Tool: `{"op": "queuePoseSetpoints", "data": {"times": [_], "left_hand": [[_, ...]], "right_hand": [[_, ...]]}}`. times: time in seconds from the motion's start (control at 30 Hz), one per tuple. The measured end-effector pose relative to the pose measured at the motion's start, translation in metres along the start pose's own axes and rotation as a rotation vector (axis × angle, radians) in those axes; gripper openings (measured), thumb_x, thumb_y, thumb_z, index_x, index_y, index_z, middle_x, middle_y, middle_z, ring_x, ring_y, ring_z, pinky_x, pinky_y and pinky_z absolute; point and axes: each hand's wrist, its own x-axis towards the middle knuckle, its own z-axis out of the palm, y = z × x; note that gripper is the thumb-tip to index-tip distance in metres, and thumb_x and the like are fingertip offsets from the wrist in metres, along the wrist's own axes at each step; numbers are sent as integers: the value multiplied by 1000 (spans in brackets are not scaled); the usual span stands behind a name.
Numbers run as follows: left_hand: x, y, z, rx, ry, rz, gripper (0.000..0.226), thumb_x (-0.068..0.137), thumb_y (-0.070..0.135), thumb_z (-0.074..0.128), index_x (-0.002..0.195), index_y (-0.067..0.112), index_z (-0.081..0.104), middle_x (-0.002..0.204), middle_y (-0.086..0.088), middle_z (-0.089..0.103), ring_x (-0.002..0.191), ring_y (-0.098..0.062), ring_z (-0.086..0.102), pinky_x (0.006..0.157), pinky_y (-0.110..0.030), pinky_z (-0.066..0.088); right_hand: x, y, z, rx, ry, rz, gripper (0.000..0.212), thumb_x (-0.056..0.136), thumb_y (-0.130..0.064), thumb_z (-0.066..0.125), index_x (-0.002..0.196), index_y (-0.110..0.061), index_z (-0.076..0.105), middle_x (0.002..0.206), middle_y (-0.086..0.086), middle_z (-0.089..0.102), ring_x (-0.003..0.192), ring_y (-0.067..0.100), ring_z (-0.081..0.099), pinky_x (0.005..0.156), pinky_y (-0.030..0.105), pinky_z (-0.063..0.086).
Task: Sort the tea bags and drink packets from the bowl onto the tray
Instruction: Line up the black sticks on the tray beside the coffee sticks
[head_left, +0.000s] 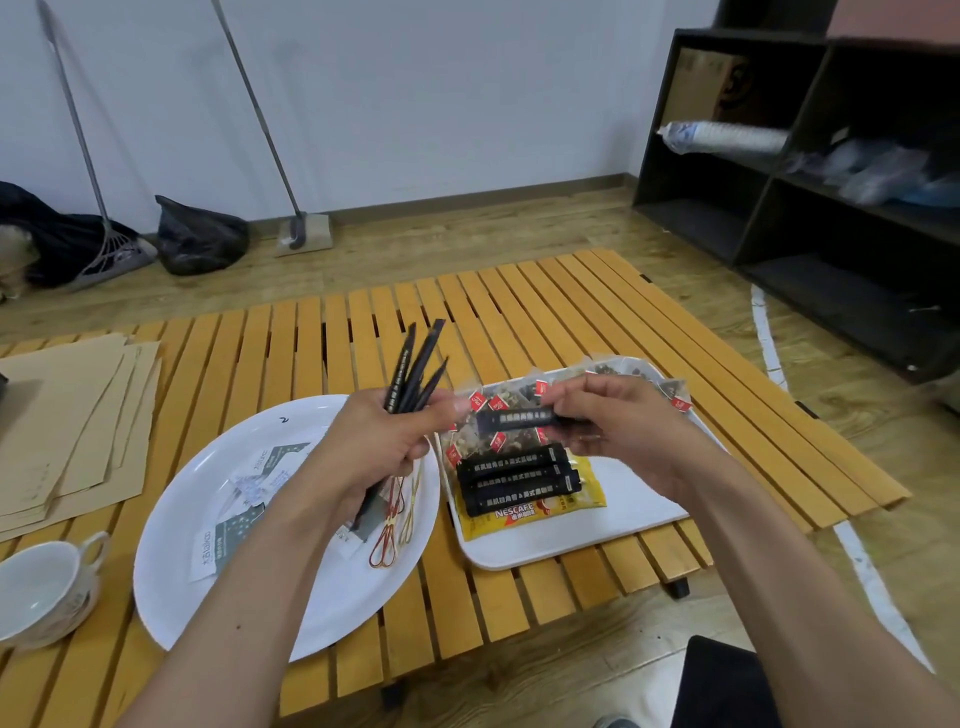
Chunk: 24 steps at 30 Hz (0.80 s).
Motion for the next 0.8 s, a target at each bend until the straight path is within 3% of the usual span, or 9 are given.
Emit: {"op": "queuePoseSetpoints", "data": {"times": [0.1,0.27,0.37,0.5,0.6,0.8], "left_hand": [[0,-2,-3,20,-21,-44,26,77,31,87,97,16,80,65,-2,58,54,-10,43,46,-20,34],[-2,-2,0,80,-142,-124,28,81,29,85,98,8,75,59,0,60,45,-6,44,43,-17,32],[-1,-5,1,164,-113,-93,21,80,23,85,93,9,76,65,-5,62,48,-7,47,43,-18,35],[3,-10,2,212,-69,-75,16,81,23,85,89,11,78,57,-3,58,50,-11,48,43,-19,37],[4,-11,2,214,-36,-76,19,81,23,85,92,11,77,61,-4,61,52,-12,50,44,-20,38],[3,-9,-3,151,-8,-85,32,78,36,87,93,12,72,57,2,53,48,-10,45,42,-18,37]], "right_hand": [[-3,3,0,-60,-101,35,13,93,-8,69,104,-7,76,89,10,74,75,14,65,66,26,52],[2,5,7,60,-37,55,21,82,-9,81,100,-4,72,86,14,75,73,16,69,60,23,57],[1,5,1,82,-66,106,22,84,-6,78,104,0,72,93,17,77,76,18,75,60,22,60],[1,7,-14,14,-85,214,17,88,-3,73,105,-3,76,99,18,78,79,19,76,63,25,61],[4,10,-19,-105,2,221,14,84,-5,79,98,-8,78,96,15,79,77,17,73,58,24,53],[12,20,-15,-215,108,256,13,78,-4,84,88,-8,76,82,9,79,70,16,70,54,23,52]]}}
